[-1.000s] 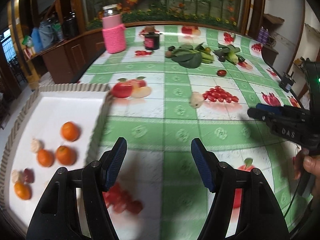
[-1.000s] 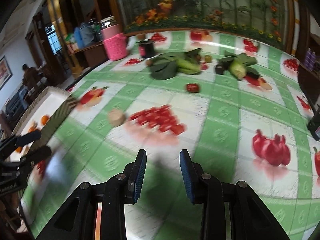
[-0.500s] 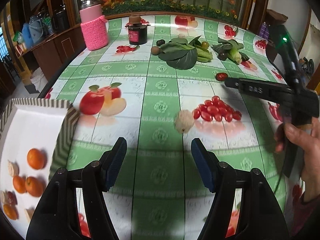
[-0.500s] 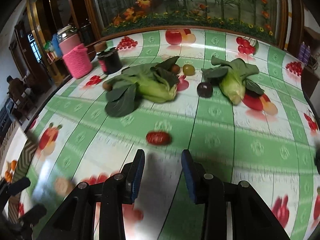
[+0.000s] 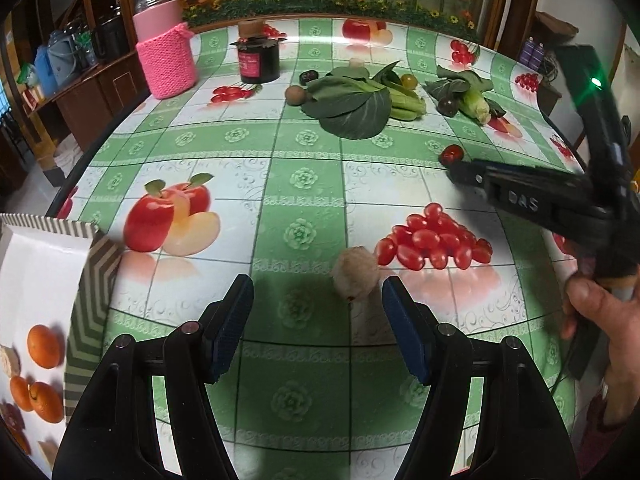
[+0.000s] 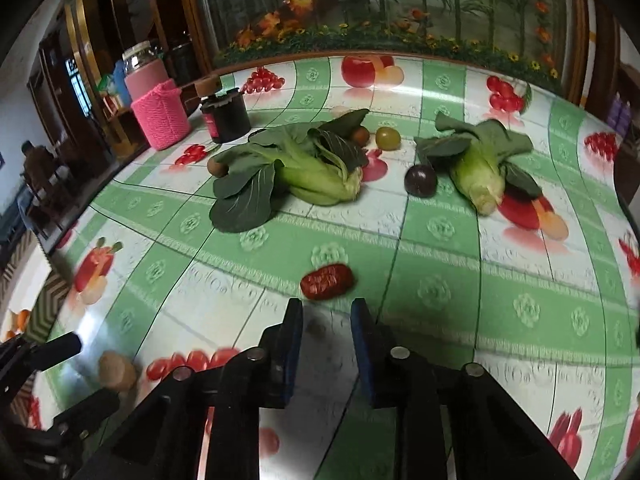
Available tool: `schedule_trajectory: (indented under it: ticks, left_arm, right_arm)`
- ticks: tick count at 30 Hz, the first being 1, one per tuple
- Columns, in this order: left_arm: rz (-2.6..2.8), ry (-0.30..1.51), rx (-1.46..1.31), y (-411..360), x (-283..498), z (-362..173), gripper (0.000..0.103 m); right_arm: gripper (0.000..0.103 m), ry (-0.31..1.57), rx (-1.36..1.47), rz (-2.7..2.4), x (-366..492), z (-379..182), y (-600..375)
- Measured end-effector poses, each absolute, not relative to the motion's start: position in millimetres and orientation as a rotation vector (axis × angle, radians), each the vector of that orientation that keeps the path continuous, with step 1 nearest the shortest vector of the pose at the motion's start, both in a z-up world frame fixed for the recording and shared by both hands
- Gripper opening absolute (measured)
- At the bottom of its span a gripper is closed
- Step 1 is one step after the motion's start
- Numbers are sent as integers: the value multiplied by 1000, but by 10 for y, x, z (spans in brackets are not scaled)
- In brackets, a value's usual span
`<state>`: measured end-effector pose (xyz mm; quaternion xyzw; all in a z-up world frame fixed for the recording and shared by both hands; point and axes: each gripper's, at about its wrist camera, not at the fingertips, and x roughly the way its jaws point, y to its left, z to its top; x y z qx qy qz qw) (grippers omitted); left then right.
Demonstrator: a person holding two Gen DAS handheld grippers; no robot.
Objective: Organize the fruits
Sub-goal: 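Grasp a pale lumpy piece with the left tool while the right grasps a red date, then carry the pale piece and red date into the white tray and open both tools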
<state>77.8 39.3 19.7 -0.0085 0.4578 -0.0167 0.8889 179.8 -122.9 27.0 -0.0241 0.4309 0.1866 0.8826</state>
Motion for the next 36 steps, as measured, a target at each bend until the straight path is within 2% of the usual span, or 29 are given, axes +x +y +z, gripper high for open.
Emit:
schedule_trajectory:
  ticks: [7, 9, 11, 17, 20, 22, 24, 26, 28, 36]
  left_arm:
    - [-30, 949, -13, 376, 840, 183, 67]
    - [-27, 952, -8, 372, 851, 164, 67]
    - [-28, 959, -10, 367, 871, 138, 67]
    - [-23, 967, 2, 338, 943, 82, 67]
    - [-15, 959, -1, 351, 984, 79, 67]
    - [-28, 954, -7, 354, 1000, 81, 67]
    - [-47, 939, -7, 354, 991, 89, 52]
    - [-47, 927, 12, 352, 968, 99, 30]
    - [-56, 929, 0, 377, 949, 105, 24]
    - [-125, 932, -80, 561, 589, 207, 24]
  right_arm:
    - [23, 858, 13, 424, 1743, 311, -1411]
    - [37, 846, 2, 433, 1759, 337, -1393]
    - [40, 834, -21, 443, 1783, 358, -1345]
    - [40, 868, -123, 453, 1978, 251, -1195]
    - [31, 853, -89, 488, 2036, 271, -1205]
    - [29, 870, -71, 497, 2066, 251, -1201]
    - [29, 879, -68, 488, 2032, 257, -1197]
    - [29, 890, -66, 491, 1970, 269, -1204]
    - [29, 884, -75, 486, 1893, 296, -1224]
    - [29, 822, -1, 541, 1275, 634, -1297]
